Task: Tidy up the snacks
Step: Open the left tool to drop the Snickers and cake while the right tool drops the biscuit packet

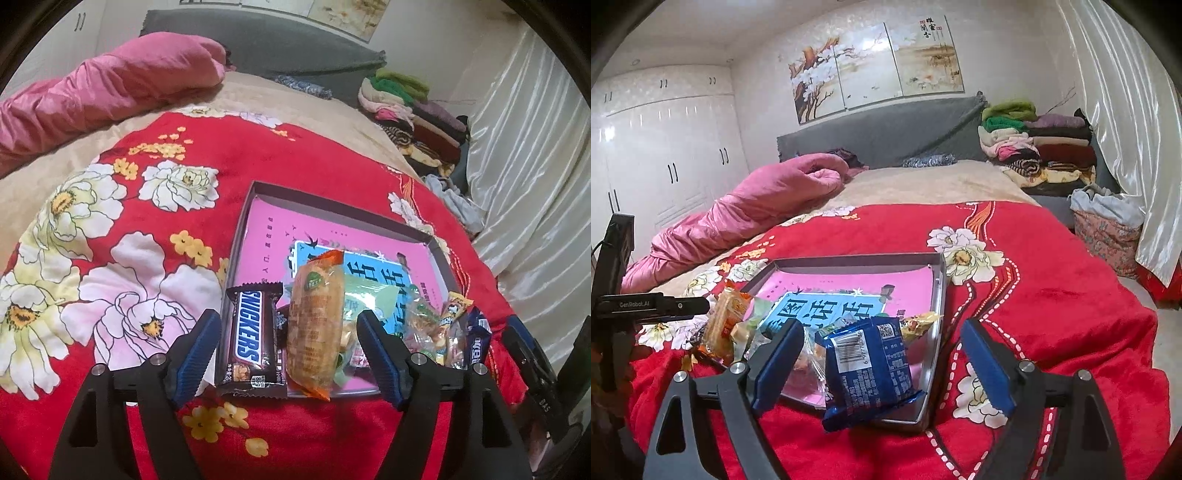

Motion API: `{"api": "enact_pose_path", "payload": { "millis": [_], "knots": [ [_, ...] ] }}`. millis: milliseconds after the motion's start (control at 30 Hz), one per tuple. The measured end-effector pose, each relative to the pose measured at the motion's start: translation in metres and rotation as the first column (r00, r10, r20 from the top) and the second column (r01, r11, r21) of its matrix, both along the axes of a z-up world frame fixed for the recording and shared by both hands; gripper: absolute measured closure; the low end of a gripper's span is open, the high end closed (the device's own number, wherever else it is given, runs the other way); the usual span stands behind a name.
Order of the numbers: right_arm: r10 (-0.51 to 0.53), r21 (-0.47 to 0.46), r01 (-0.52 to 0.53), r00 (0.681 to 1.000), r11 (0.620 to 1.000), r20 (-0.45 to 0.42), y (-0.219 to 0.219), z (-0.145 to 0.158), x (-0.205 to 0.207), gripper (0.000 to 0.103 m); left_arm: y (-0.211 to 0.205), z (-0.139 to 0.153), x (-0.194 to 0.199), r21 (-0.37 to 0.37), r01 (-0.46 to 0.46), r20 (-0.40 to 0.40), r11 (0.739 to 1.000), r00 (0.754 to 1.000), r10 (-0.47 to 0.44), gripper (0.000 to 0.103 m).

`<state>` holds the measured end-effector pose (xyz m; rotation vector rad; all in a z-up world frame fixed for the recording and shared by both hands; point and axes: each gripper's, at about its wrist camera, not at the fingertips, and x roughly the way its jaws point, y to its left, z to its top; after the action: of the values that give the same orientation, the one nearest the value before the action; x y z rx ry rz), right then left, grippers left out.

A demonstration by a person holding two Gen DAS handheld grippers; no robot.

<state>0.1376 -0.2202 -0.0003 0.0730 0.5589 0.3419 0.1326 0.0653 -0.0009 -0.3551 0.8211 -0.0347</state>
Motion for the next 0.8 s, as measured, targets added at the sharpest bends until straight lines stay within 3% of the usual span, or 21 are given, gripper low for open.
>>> {"api": "enact_pose_path", "payload": {
  "millis": [267, 467, 800],
  "knots": [
    [0.012, -0.018, -0.011, 0.999, 1.000, 0.053, 0.007, 0.012, -0.014, 0.013, -0.002, 0.014, -0.010, 0.005, 0.004, 0.026, 1.000, 1.000, -0.004, 0.025],
    [0.000, -0.075, 0.004, 0.999, 0.997, 0.052, 0.016, 0.012, -0.019, 0.012, -0.009, 0.020, -0.018, 0.033, 0.009, 0.031, 0.999, 0.999, -0.010, 0.021],
    [-0.055, -0.084, 0.059, 0.997, 0.995, 0.048, 0.016, 0.018, -0.031, 0.004, -0.014, 0.020, -0.034, 0.050, 0.017, 0.026, 0.999, 0.999, -0.018, 0.020]
  ]
}}
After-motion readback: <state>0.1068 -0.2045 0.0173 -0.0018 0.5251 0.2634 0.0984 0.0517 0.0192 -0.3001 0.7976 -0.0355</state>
